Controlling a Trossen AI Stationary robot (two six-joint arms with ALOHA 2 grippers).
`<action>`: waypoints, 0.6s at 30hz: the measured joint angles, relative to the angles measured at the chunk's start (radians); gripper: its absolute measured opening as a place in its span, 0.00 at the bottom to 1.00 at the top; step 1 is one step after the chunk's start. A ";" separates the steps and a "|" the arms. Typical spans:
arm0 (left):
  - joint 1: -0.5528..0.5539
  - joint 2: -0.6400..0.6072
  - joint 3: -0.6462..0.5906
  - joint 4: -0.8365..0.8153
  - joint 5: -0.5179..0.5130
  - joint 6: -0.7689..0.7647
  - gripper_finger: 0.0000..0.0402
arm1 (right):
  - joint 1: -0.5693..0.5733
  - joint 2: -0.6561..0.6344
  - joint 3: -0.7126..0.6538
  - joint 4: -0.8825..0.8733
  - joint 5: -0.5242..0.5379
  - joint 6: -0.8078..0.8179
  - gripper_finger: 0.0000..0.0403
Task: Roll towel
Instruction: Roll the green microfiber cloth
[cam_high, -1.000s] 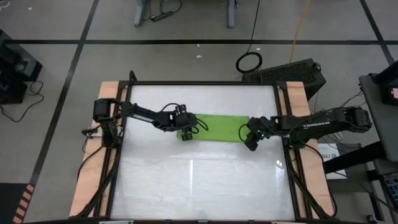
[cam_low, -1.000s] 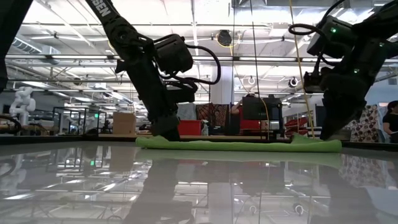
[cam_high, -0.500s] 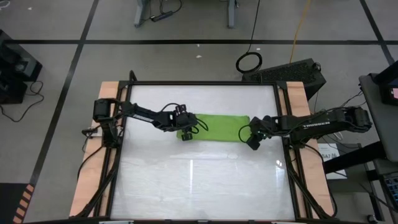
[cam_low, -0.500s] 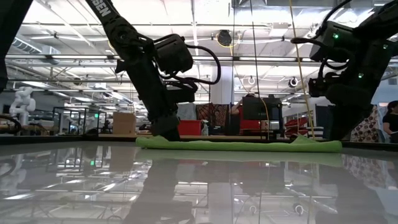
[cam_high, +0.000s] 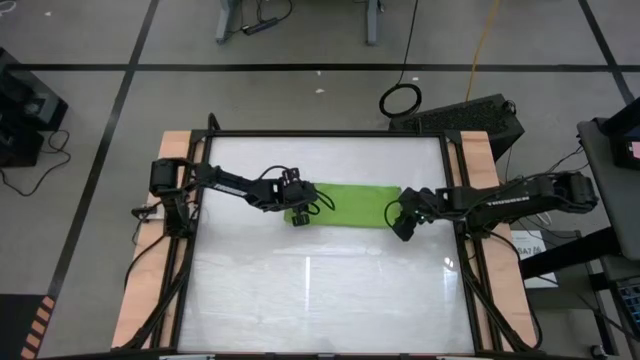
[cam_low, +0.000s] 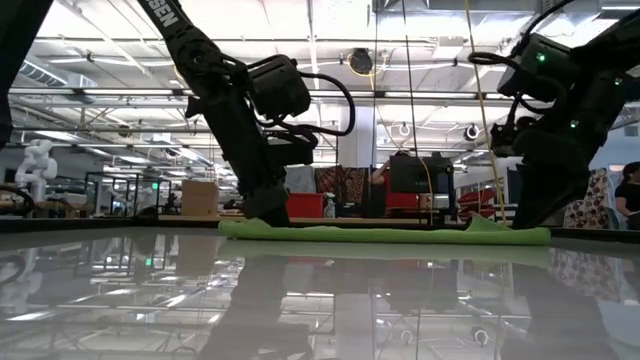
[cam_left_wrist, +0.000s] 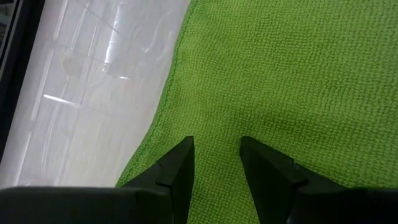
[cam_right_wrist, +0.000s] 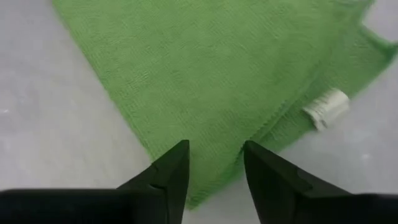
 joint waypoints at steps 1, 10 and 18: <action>0.000 0.000 0.000 0.000 0.000 0.000 0.35 | -0.005 0.000 -0.007 0.000 0.004 0.005 0.33; 0.000 0.000 0.000 0.002 0.000 0.000 0.35 | -0.026 -0.005 -0.016 0.002 0.019 -0.020 0.20; 0.000 0.000 0.000 0.003 0.000 0.000 0.35 | -0.026 -0.005 -0.016 -0.013 0.005 -0.046 0.10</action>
